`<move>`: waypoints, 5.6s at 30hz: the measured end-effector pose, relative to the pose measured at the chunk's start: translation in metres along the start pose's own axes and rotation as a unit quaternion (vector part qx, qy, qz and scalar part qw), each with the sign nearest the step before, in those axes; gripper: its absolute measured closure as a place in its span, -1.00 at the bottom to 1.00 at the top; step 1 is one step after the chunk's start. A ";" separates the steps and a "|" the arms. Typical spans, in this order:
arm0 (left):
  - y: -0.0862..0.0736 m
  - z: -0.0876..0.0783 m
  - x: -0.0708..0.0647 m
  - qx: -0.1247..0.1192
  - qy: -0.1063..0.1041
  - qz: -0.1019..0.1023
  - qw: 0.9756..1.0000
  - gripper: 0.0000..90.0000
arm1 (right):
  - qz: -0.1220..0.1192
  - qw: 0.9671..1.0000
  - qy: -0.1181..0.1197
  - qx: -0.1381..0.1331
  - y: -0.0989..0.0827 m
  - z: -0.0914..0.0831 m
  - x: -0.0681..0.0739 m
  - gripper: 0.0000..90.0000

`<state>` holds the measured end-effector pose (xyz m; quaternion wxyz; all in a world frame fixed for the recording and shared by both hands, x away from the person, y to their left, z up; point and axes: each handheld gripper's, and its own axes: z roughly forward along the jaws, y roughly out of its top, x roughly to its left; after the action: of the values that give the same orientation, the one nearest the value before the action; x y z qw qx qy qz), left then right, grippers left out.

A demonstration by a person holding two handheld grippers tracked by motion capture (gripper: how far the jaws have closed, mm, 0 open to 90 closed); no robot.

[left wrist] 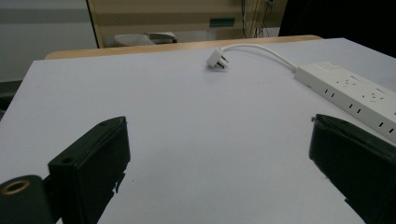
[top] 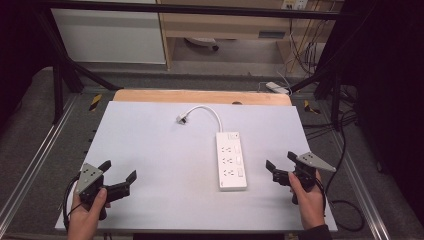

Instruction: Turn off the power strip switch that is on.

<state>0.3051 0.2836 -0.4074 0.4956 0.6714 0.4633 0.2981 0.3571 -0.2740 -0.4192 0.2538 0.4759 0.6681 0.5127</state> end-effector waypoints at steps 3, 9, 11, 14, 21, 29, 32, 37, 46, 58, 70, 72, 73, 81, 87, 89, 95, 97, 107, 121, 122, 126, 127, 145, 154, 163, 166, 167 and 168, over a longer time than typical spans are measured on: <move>0.000 0.000 0.000 0.002 0.000 0.001 1.000 -0.89 | -0.003 1.000 0.001 -0.003 0.003 -0.001 0.002 -0.88; -0.001 0.002 -0.001 0.005 -0.003 0.001 1.000 -0.89 | 0.003 1.000 -0.003 0.000 0.006 -0.001 0.004 -0.93; -0.001 0.003 -0.002 0.010 -0.007 0.003 1.000 -0.89 | 0.008 1.000 -0.008 -0.003 0.008 -0.002 0.007 -0.93; -0.002 0.004 -0.004 0.014 -0.010 0.010 1.000 -0.89 | 0.001 1.000 -0.022 -0.011 0.011 -0.003 0.011 -0.95; -0.002 0.006 -0.006 0.020 -0.015 0.016 1.000 -0.89 | 0.010 0.999 -0.026 -0.019 0.019 -0.002 0.020 -0.93; -0.003 0.008 -0.006 0.026 -0.018 0.017 0.999 -0.89 | -0.011 1.000 0.010 -0.013 0.023 0.000 0.033 -0.95; -0.003 0.010 -0.008 0.027 -0.025 0.014 0.999 -0.89 | -0.012 1.000 0.017 -0.011 0.024 0.001 0.038 -0.94; -0.004 0.011 -0.008 0.029 -0.028 0.007 0.999 -0.89 | -0.016 1.000 0.024 -0.007 0.027 0.003 0.044 -0.91; -0.004 0.012 -0.009 0.031 -0.029 0.011 0.999 -0.89 | -0.025 0.999 0.040 0.016 0.028 0.016 0.056 -0.76; -0.004 0.013 -0.009 0.034 -0.030 0.011 0.999 -0.89 | -0.044 0.995 0.074 0.041 0.022 0.035 0.076 -0.07; -0.004 0.015 -0.002 0.029 -0.014 -0.017 0.999 -0.88 | -0.055 0.992 0.100 0.058 0.010 0.041 0.078 0.86; -0.005 0.016 0.000 0.029 -0.011 -0.022 0.999 -0.88 | -0.048 0.992 0.104 0.059 0.008 0.040 0.075 0.95; -0.004 0.016 0.000 0.030 -0.011 -0.021 0.999 -0.87 | -0.047 0.992 0.100 0.064 0.007 0.039 0.071 1.00; -0.005 0.014 -0.001 0.027 -0.007 -0.027 0.999 -0.87 | -0.031 0.991 0.102 0.083 0.002 0.040 0.066 1.00; -0.005 0.015 -0.002 0.031 -0.006 -0.026 0.999 -0.86 | -0.038 0.989 0.105 0.102 0.000 0.040 0.067 1.00; -0.006 0.015 -0.002 0.032 -0.005 -0.027 0.999 -0.87 | -0.038 0.987 0.110 0.115 -0.004 0.038 0.071 1.00; -0.007 0.017 -0.003 0.039 -0.009 -0.026 0.999 -0.86 | -0.047 0.985 0.110 0.125 -0.007 0.039 0.075 1.00; -0.006 0.016 -0.003 0.037 -0.009 -0.023 0.999 -0.86 | -0.054 0.984 0.109 0.127 -0.007 0.040 0.074 1.00; -0.006 0.016 -0.004 0.039 -0.007 -0.014 0.999 -0.86 | -0.064 0.983 0.100 0.140 -0.011 0.045 0.076 1.00; -0.007 0.018 -0.006 0.044 -0.013 -0.006 0.999 -0.87 | -0.066 0.982 0.098 0.148 -0.016 0.051 0.075 1.00; -0.007 0.018 -0.006 0.045 -0.014 -0.005 0.999 -0.87 | -0.065 0.982 0.097 0.147 -0.016 0.051 0.074 1.00; -0.006 0.018 -0.004 0.045 -0.011 -0.005 0.999 -0.86 | -0.063 0.982 0.099 0.145 -0.017 0.050 0.074 1.00; -0.006 0.018 -0.005 0.044 -0.011 -0.005 0.999 -0.86 | -0.063 0.982 0.099 0.145 -0.017 0.050 0.073 1.00; -0.006 0.017 -0.003 0.043 -0.011 -0.006 0.999 -0.87 | -0.064 0.982 0.105 0.143 -0.018 0.048 0.074 1.00; -0.006 0.016 -0.004 0.045 -0.012 0.000 0.999 -0.87 | -0.070 0.982 0.104 0.143 -0.018 0.049 0.075 1.00; -0.006 0.016 -0.004 0.045 -0.011 0.000 0.999 -0.87 | -0.075 0.980 0.108 0.152 -0.020 0.048 0.077 1.00; -0.006 0.016 -0.004 0.045 -0.011 0.000 0.999 -0.87 | -0.070 0.981 0.108 0.147 -0.019 0.048 0.076 1.00; -0.006 0.016 -0.004 0.044 -0.012 0.000 0.999 -0.87 | -0.070 0.981 0.108 0.147 -0.019 0.048 0.076 1.00; -0.006 0.016 -0.004 0.044 -0.012 -0.001 0.999 -0.87 | -0.071 0.982 0.112 0.133 -0.017 0.047 0.076 1.00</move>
<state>0.3154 0.2742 -0.4184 0.4713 0.6956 0.4706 0.2693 0.3577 -0.1859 -0.4397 0.1479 0.3967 0.7861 0.4503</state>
